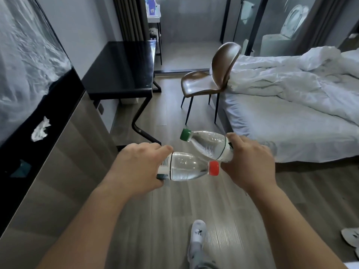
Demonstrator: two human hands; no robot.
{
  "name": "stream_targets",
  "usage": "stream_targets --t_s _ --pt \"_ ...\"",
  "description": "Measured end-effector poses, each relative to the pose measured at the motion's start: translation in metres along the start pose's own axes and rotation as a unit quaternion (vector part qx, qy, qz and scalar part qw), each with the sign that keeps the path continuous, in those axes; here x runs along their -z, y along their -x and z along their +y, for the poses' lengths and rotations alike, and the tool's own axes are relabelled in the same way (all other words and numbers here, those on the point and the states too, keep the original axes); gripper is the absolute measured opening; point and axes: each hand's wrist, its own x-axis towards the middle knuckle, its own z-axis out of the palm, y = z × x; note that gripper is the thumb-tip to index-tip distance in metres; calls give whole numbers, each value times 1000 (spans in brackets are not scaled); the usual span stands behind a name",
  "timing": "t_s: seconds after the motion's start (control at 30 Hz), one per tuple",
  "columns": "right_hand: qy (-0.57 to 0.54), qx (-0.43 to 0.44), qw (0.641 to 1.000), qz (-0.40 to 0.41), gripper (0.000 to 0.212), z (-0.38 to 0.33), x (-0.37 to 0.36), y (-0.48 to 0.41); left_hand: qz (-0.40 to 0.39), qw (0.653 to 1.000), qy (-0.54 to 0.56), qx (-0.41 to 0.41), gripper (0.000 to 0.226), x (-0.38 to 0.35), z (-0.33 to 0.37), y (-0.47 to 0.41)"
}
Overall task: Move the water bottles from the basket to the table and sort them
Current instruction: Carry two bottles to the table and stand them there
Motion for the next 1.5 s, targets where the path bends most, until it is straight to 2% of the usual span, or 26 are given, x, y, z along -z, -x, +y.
stream_targets --t_s 0.43,0.7,0.93,1.13,1.5 --pt "-25 35 999 -12 52 53 -90 -231 -1 999 -1 50 69 -5 -65 -222" --pt "-28 47 998 -25 54 71 -143 -339 0 998 2 57 66 -27 -106 -331" --pt "1 47 999 -11 62 73 -208 -443 -7 998 12 57 63 -63 -164 -439" --pt "12 40 999 -10 53 67 -256 -547 -13 999 -7 40 63 -75 -227 -541" --pt "-9 35 999 -4 51 52 -335 -702 -7 999 19 37 66 -98 -326 -681"
